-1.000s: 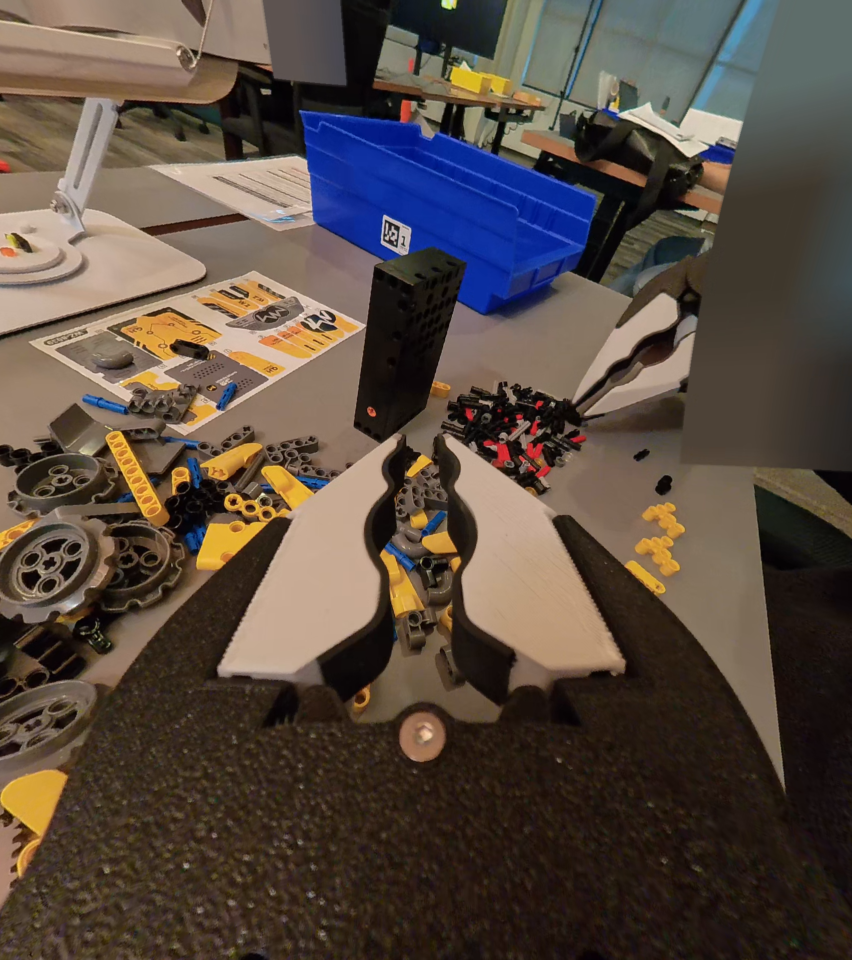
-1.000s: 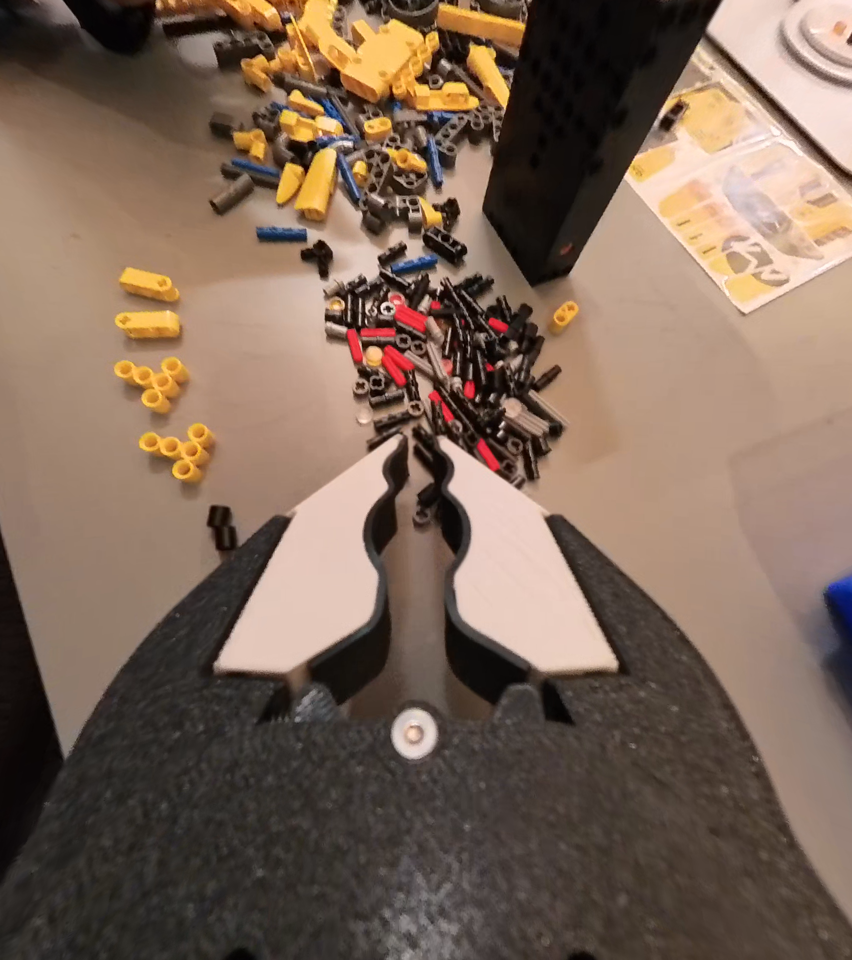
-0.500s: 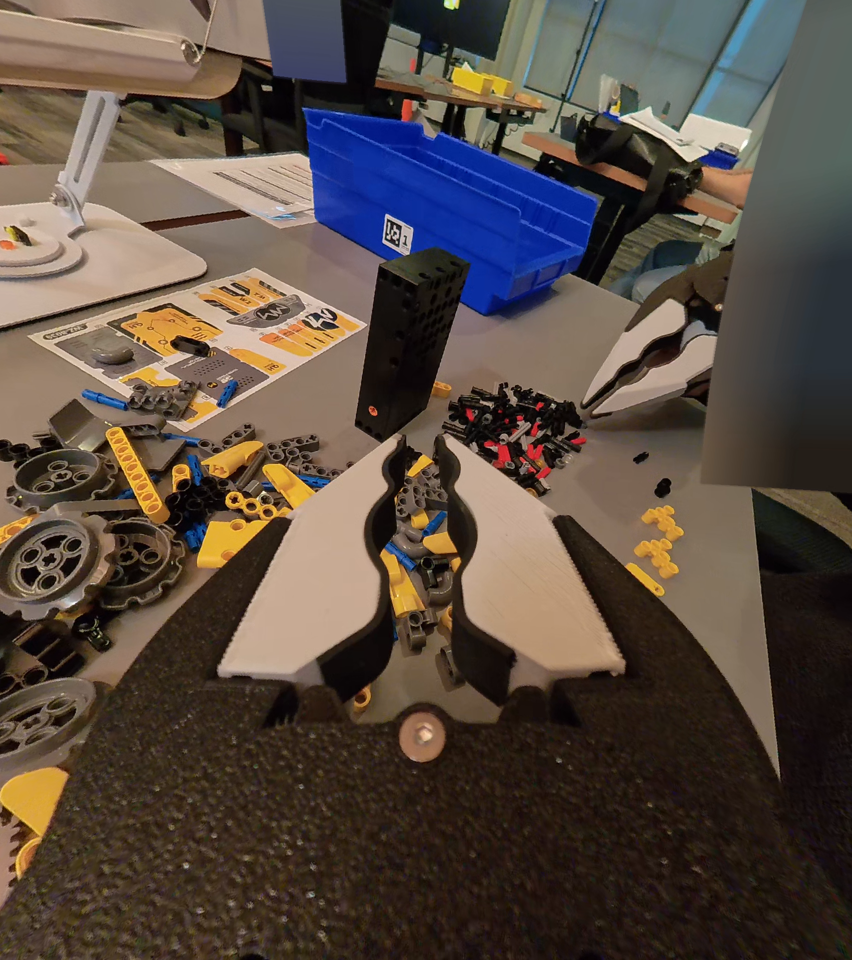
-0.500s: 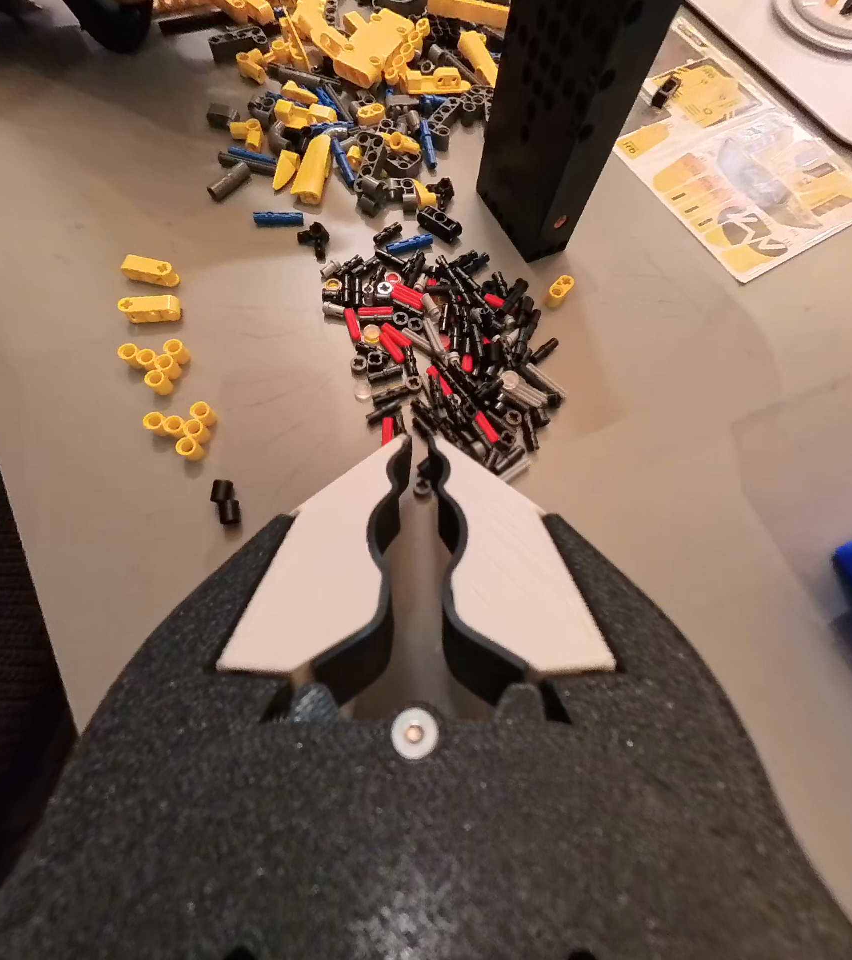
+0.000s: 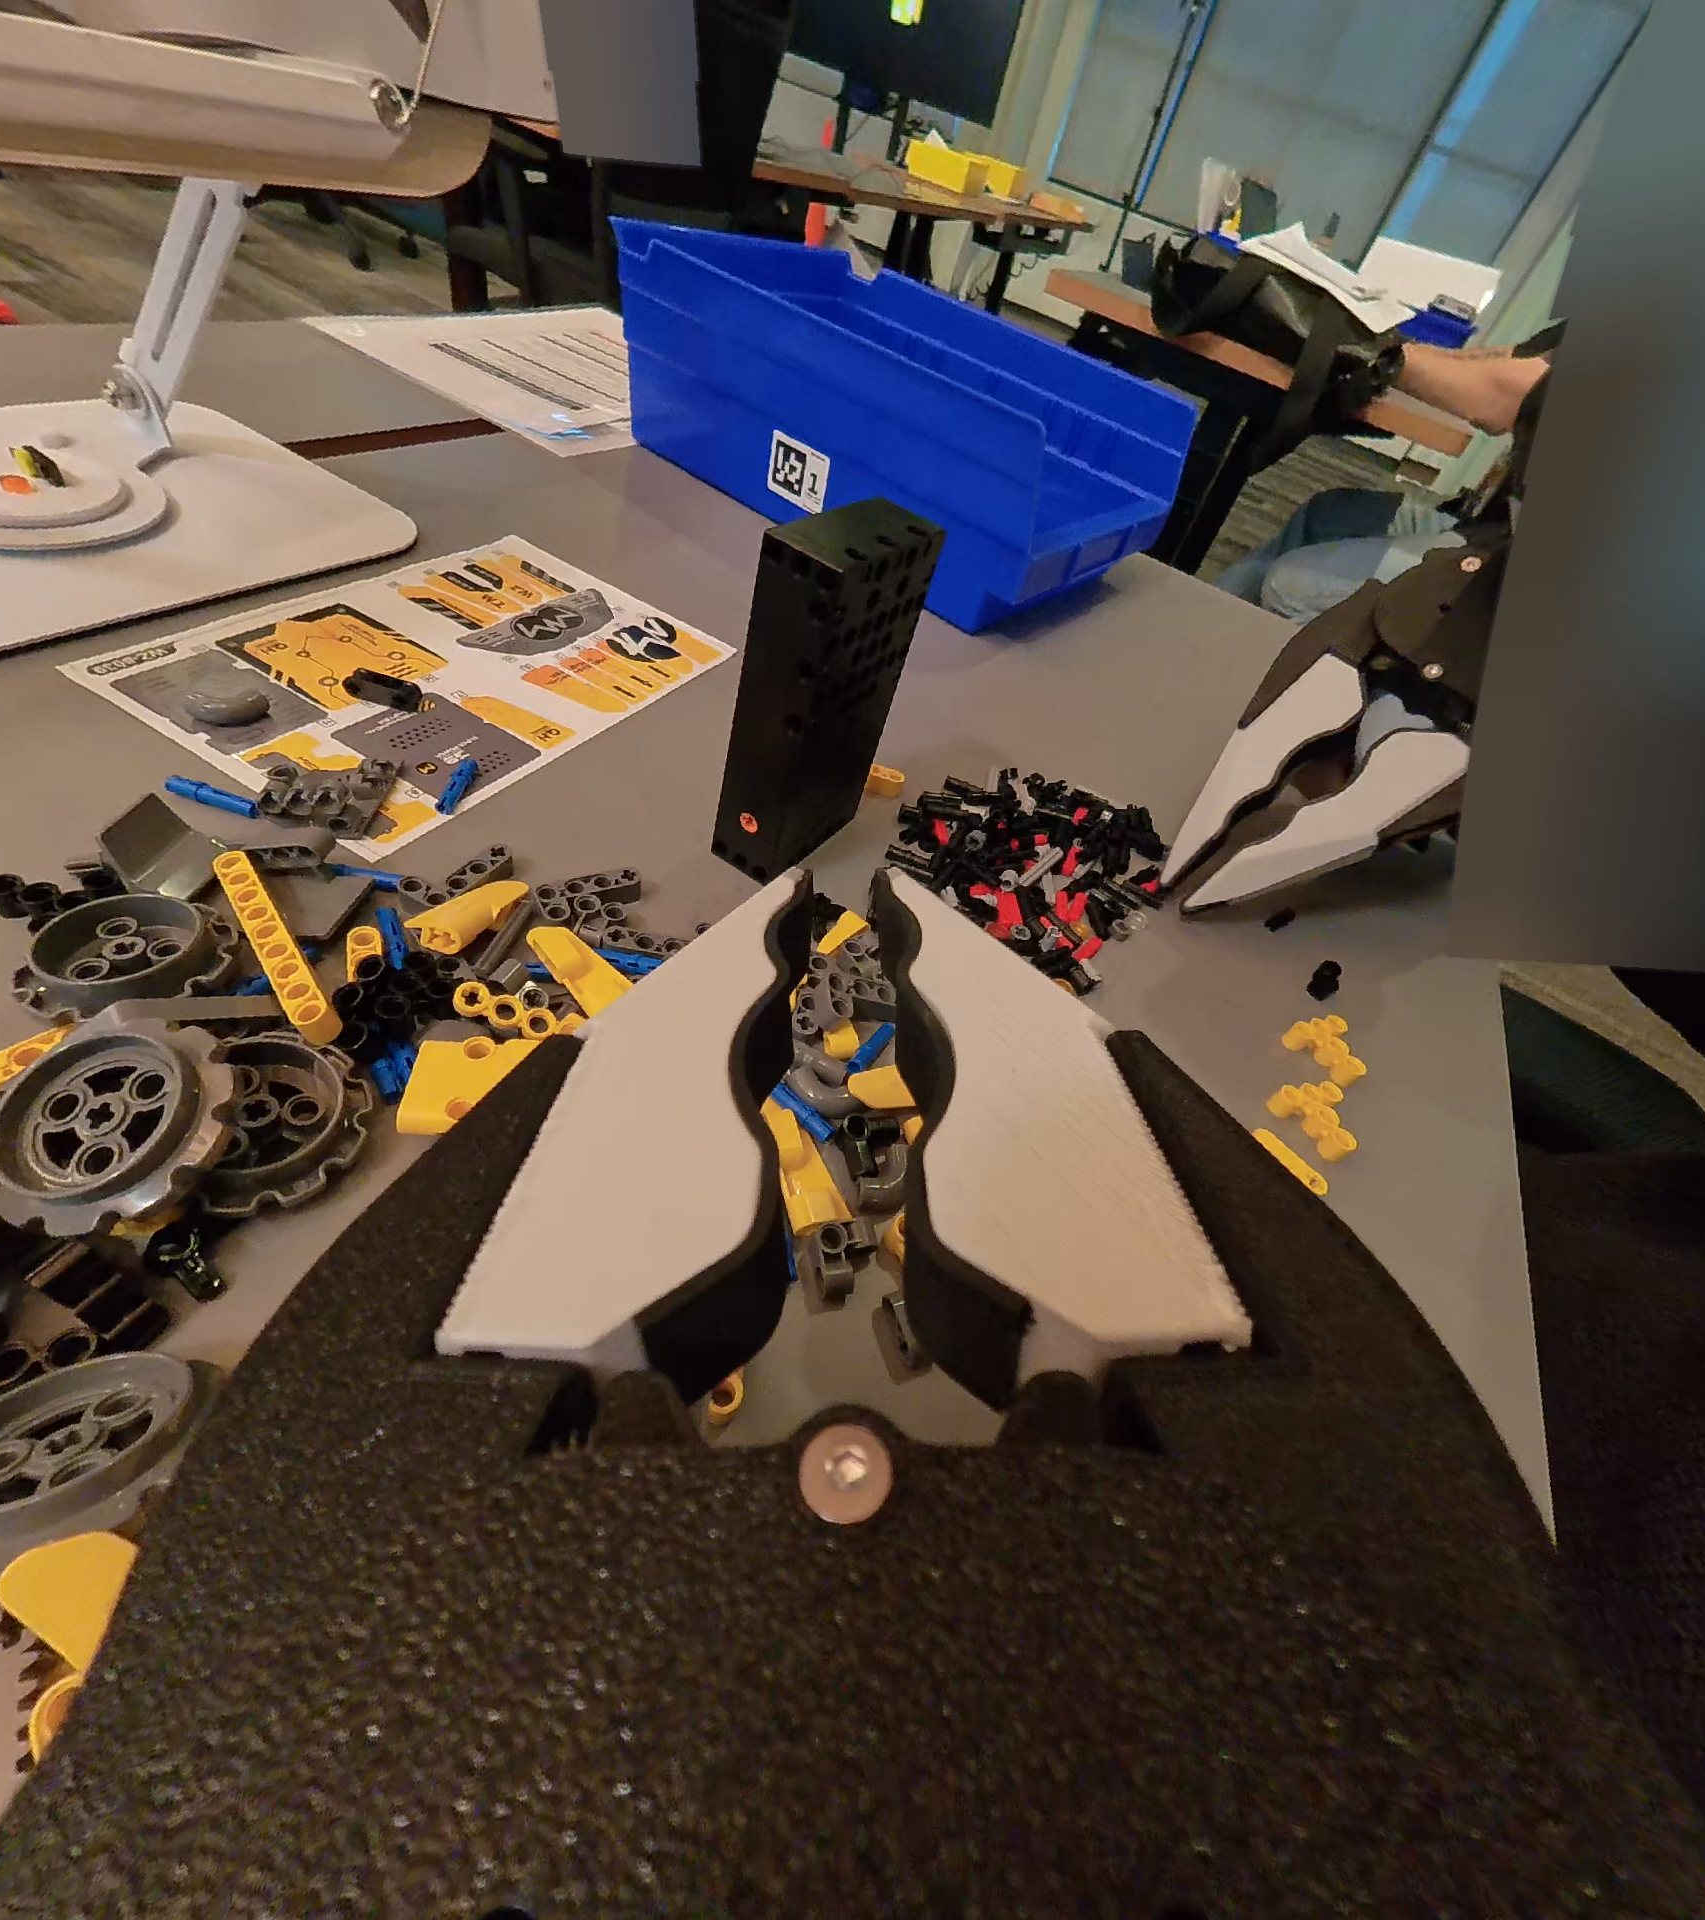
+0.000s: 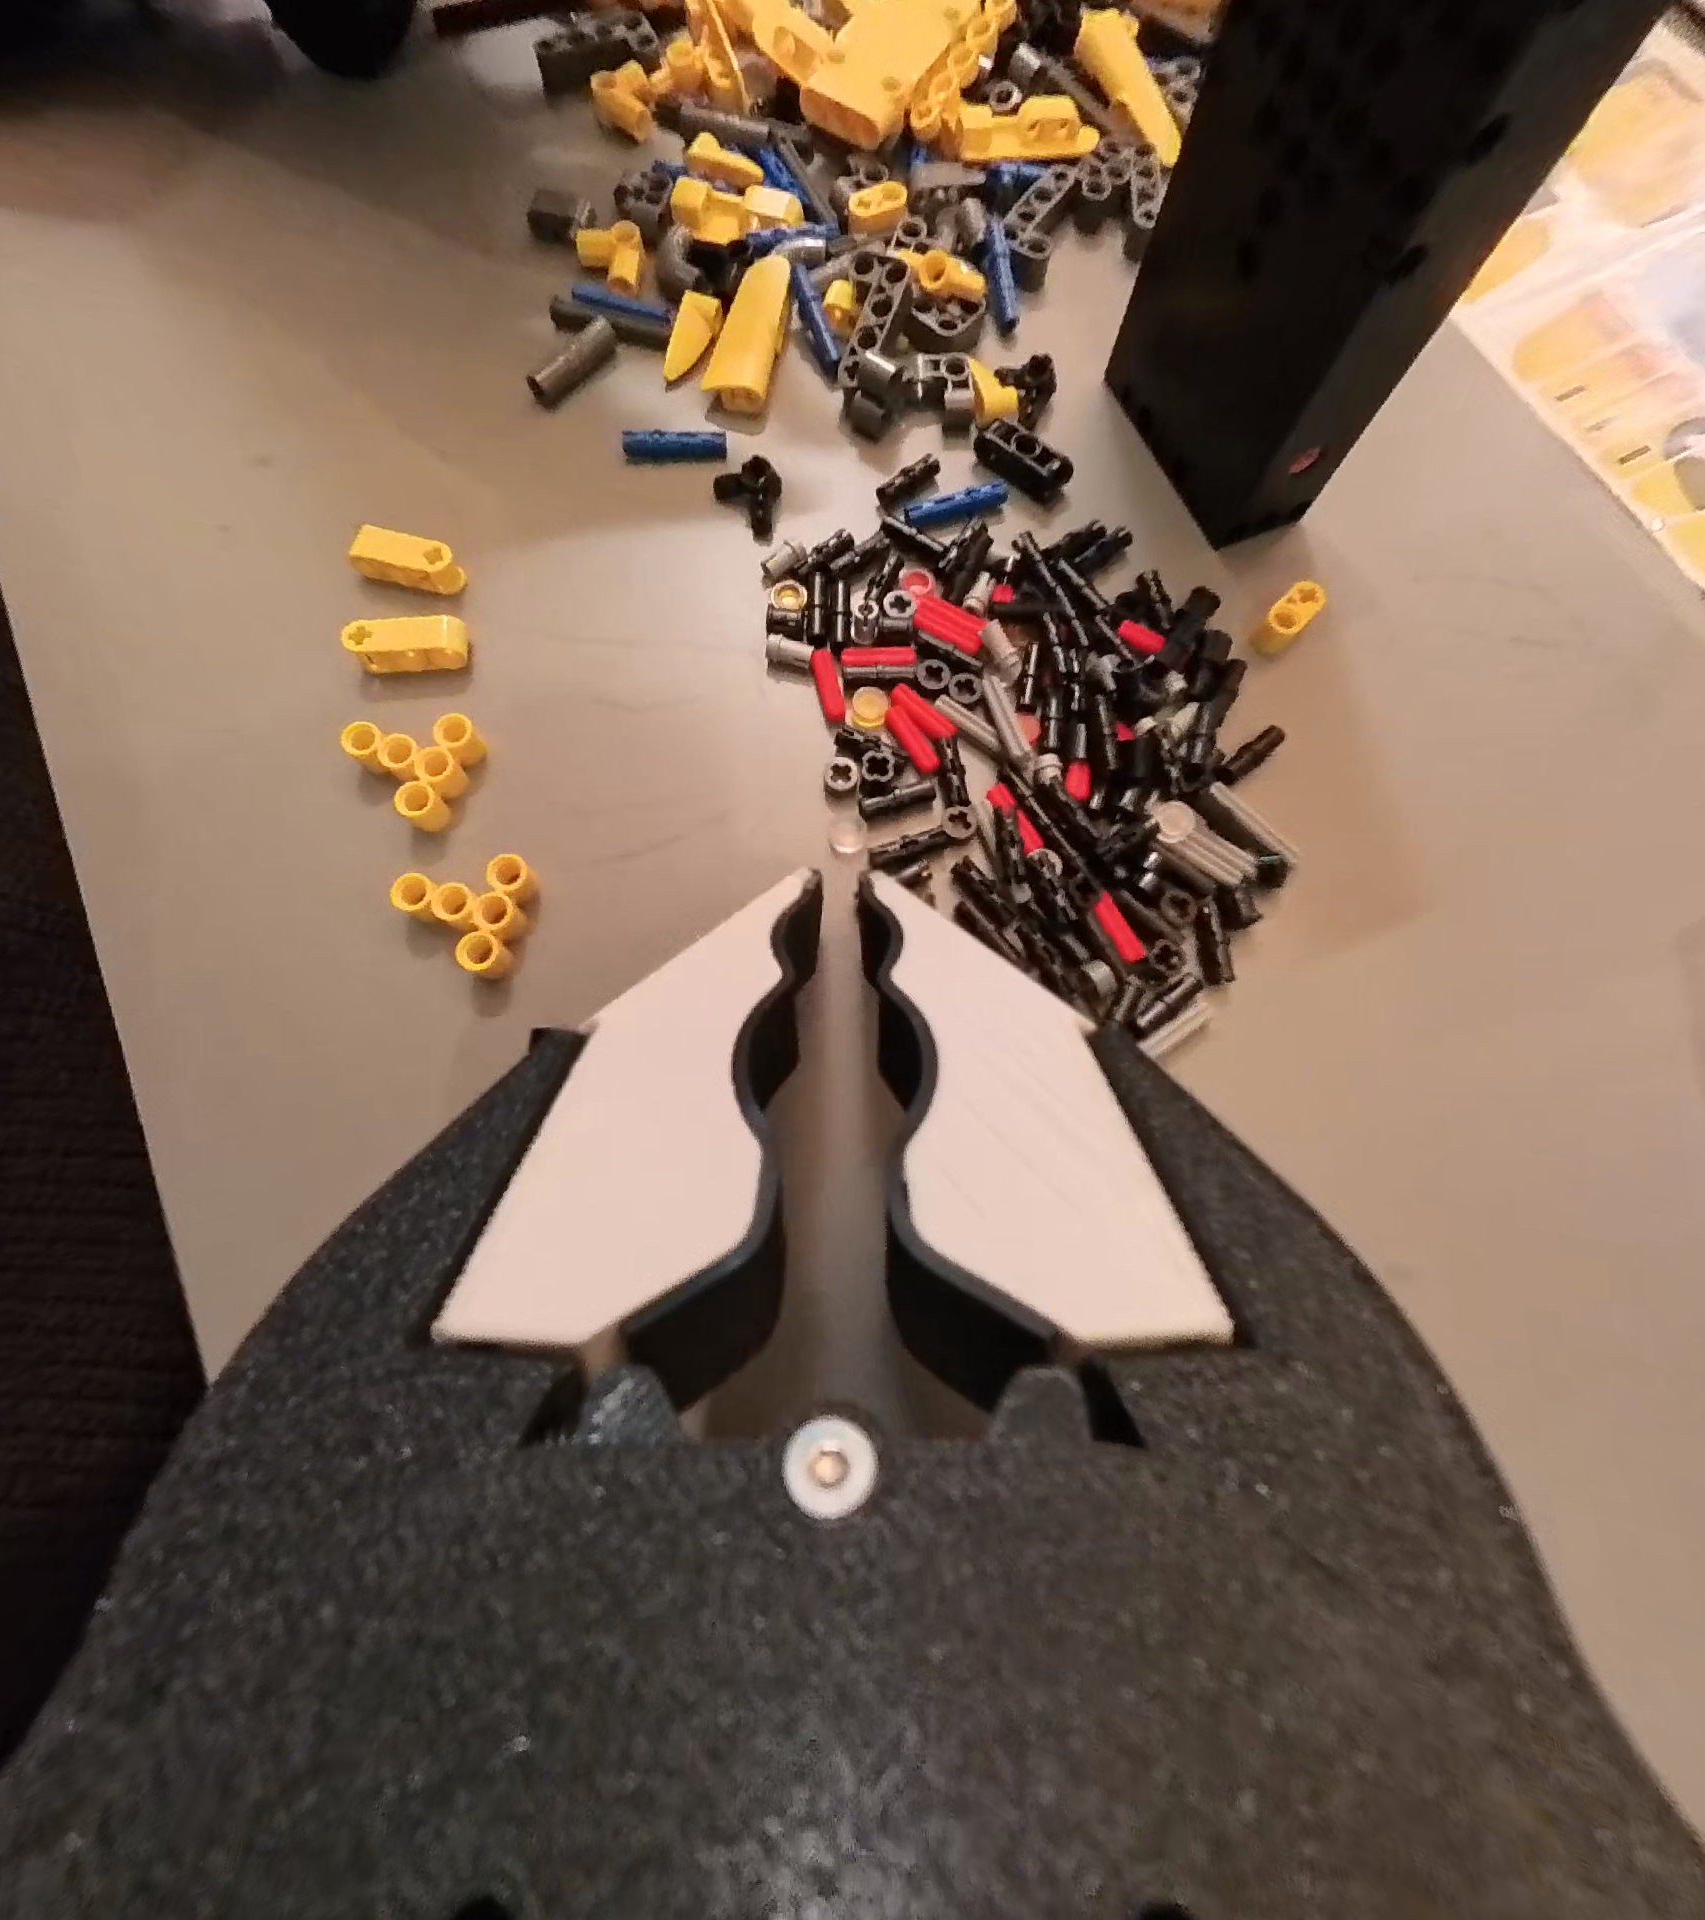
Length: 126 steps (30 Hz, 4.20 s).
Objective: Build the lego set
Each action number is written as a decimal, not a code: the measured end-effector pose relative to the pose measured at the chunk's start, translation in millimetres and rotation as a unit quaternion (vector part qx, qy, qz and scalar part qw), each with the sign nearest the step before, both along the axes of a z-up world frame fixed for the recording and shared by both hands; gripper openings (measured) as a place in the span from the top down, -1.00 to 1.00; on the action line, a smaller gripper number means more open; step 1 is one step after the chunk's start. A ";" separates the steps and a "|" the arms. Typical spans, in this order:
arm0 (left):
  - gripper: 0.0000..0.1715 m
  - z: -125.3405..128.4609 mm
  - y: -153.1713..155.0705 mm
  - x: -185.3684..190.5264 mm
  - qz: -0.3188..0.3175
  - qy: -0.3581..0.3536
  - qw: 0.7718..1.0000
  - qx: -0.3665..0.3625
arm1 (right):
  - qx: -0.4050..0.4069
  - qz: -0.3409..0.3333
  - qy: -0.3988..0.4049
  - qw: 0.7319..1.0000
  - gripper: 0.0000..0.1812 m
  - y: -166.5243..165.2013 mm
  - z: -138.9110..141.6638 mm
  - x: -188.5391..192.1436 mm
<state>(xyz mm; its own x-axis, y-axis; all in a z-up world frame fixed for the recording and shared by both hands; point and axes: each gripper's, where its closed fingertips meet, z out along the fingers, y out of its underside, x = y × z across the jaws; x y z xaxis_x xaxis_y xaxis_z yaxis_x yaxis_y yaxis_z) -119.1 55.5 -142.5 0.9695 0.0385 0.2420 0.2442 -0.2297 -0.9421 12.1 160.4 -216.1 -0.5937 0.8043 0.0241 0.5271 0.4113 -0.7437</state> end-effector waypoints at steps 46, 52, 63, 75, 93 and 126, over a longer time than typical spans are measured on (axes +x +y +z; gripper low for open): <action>0.87 -1.1 0.0 -1.6 0.000 -0.009 1.000 -0.002 | -0.046 0.010 -0.072 0.996 0.94 21.0 -6.2 50.8; 0.87 -1.3 0.3 -1.1 0.000 -0.007 1.000 -0.003 | -0.045 0.006 -0.075 0.996 0.87 21.9 -4.9 51.1; 0.87 -1.3 0.4 -0.5 -0.001 -0.004 1.000 -0.003 | -0.049 -0.037 -0.049 0.997 0.86 41.3 7.3 45.9; 0.87 -1.4 0.3 -0.7 -0.001 -0.004 1.000 -0.003 | -0.047 -0.035 -0.059 0.997 0.86 40.8 3.0 49.3; 0.87 -1.5 0.4 -0.5 -0.001 -0.005 1.000 -0.004 | -0.046 -0.032 -0.062 0.996 0.86 39.3 1.3 49.0; 0.87 -1.8 0.4 0.6 -0.001 0.001 1.000 -0.006 | -0.043 -0.067 -0.018 0.997 0.92 -2.3 0.8 -18.0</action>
